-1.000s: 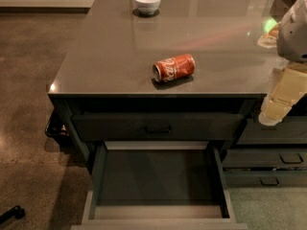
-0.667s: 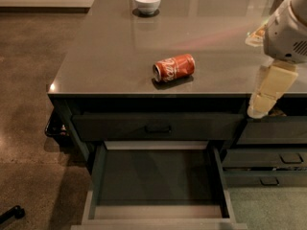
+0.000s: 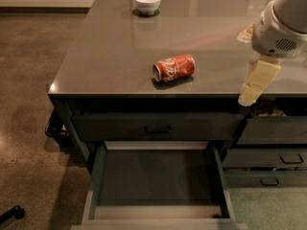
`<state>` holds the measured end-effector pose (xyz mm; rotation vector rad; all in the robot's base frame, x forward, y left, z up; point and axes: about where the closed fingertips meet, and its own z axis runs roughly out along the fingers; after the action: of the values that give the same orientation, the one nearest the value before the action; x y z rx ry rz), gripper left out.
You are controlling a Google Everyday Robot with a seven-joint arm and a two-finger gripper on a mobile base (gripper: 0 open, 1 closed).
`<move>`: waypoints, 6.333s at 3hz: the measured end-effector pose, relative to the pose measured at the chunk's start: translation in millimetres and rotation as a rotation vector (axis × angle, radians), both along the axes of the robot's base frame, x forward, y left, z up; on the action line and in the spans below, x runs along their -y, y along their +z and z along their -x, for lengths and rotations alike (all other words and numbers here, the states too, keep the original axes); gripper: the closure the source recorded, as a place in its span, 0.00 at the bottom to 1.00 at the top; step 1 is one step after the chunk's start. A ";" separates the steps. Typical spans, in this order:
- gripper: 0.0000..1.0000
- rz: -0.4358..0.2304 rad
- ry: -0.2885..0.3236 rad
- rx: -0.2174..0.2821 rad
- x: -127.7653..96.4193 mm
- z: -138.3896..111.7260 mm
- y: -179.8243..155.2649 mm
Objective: Place coke can into middle drawer
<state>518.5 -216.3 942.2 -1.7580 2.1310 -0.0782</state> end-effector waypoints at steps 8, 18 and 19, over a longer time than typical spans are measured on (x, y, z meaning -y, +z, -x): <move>0.00 -0.103 0.296 -0.049 -84.7 -147.7 -71.6; 1.00 -0.201 0.252 -0.116 -121.1 -90.0 -107.8; 1.00 -0.148 0.232 -0.074 -121.4 -79.0 -96.8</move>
Offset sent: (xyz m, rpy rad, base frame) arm 0.0943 0.0513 -0.0066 0.0809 -0.0116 0.1960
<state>597.5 -95.0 845.4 -1.9298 1.9111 0.2040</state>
